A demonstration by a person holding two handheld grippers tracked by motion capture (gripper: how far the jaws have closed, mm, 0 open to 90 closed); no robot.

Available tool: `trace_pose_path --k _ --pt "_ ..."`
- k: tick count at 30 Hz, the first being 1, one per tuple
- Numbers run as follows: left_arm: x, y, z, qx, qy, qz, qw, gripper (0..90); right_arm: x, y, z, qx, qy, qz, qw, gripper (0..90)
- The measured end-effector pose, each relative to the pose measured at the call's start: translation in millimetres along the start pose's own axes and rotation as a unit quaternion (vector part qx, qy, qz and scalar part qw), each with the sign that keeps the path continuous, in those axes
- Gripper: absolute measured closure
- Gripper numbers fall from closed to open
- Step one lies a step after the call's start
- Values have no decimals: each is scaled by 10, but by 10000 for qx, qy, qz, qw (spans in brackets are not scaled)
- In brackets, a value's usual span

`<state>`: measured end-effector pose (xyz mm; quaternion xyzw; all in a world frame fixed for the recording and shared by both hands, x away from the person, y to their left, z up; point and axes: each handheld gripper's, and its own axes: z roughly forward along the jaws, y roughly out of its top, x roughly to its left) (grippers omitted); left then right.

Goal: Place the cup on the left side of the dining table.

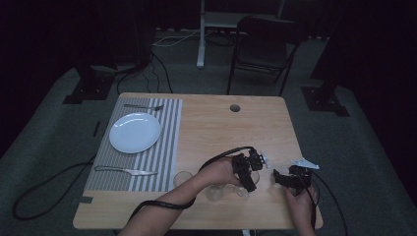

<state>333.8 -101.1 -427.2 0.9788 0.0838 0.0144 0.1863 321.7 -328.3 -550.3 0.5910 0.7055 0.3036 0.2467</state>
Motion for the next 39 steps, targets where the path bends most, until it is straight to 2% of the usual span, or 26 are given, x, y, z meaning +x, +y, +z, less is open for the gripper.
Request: trace_pose_path --k 2,7,16,19,23,39 --pt "8 -1 -1 19 28 24 10000 285 1 0 0 -4 0 4 10000 122" --pt "62 -14 -46 -5 61 -67 10000 285 1 0 0 -3 0 8 10000 122" --pt "177 -81 -156 36 285 -163 9995 285 1 0 0 1 3 6 10000 123" --pt "214 -111 -207 -1 293 -187 9994 285 0 0 0 -1 2 1 10000 122" --pt "272 -152 -273 -35 349 -313 9989 285 -1 0 0 -1 1 -5 10000 123" --pt "519 -515 -595 -126 722 -732 9946 286 1 0 0 -4 1 9 10000 122"
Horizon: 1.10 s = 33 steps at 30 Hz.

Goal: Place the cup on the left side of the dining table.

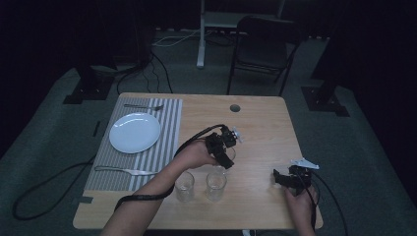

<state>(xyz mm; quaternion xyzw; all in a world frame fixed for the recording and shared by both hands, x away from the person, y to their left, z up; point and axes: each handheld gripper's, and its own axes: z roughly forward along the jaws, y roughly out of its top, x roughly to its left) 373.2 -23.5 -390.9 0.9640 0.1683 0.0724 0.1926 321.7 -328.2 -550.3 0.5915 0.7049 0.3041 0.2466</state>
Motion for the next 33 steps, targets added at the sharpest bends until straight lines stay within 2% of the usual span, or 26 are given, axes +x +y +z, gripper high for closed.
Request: trace_pose_path --k 10,15,19,23,26,33 --pt "228 -311 -114 74 135 -397 9991 286 0 0 0 -1 1 -1 10000 122" --pt "349 -503 -194 123 294 -647 9974 285 0 0 0 -1 1 -3 10000 123" --pt "453 -672 -243 100 325 -899 9954 285 0 0 0 -2 -1 -4 10000 123" --pt "521 -834 -267 165 363 -1011 9941 285 1 0 0 -1 0 7 10000 123" --pt "596 -969 -290 149 368 -1189 9921 285 0 0 0 1 0 -1 10000 122" --pt "746 -1262 -354 78 581 -1634 9848 285 0 0 0 1 1 -2 10000 122"
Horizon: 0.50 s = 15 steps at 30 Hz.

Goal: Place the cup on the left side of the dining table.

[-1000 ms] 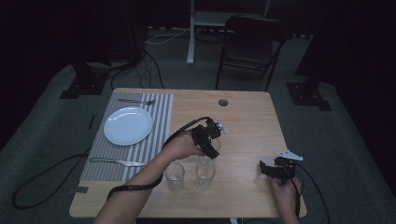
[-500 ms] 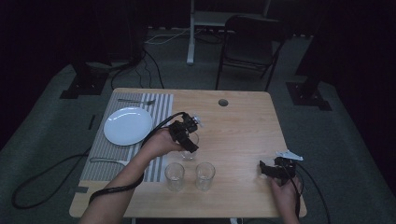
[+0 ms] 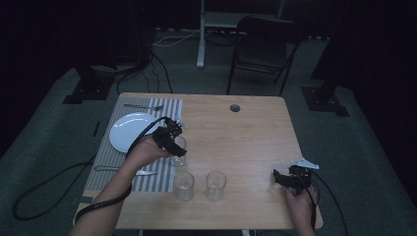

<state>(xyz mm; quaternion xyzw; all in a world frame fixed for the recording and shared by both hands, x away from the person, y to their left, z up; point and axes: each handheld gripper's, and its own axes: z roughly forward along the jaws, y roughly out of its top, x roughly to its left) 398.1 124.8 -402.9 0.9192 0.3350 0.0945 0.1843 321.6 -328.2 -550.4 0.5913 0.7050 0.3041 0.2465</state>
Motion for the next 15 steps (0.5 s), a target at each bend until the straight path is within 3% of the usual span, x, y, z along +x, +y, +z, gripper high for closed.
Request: trace_pose_path --k 15 --pt "376 -397 -99 148 251 -534 9981 286 0 0 0 2 0 1 10000 122"
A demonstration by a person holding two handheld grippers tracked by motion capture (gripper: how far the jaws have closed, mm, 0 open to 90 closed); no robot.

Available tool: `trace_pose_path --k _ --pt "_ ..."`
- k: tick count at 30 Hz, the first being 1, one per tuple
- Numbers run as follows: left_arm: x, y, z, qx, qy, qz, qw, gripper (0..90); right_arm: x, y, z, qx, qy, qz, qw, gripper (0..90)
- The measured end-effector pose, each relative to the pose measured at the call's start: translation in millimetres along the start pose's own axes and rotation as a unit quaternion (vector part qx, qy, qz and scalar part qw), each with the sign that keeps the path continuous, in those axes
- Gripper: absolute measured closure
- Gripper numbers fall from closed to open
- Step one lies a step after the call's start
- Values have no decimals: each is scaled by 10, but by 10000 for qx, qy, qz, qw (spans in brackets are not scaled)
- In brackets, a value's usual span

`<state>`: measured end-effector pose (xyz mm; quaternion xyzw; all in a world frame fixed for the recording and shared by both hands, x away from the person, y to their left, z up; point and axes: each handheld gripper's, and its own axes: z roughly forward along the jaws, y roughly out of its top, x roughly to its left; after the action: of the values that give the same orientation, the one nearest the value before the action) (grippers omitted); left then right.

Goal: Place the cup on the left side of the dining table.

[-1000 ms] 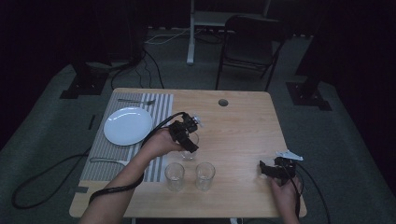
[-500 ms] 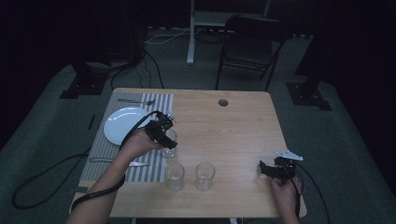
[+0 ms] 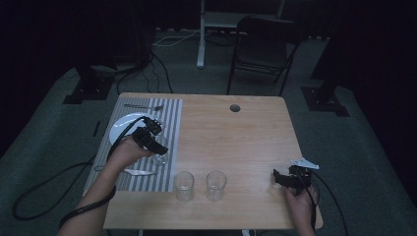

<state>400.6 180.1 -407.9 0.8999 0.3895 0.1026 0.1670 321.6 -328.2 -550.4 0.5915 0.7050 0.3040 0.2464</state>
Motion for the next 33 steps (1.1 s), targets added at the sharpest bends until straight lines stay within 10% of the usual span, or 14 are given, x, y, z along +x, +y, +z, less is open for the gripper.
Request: trace_pose_path --k 14,33 --pt "275 -307 -22 88 152 -351 9992 286 0 0 0 -3 -1 1 10000 123" --pt "262 -325 143 -2 126 -348 9993 282 1 -1 -1 -3 0 1 10000 124"
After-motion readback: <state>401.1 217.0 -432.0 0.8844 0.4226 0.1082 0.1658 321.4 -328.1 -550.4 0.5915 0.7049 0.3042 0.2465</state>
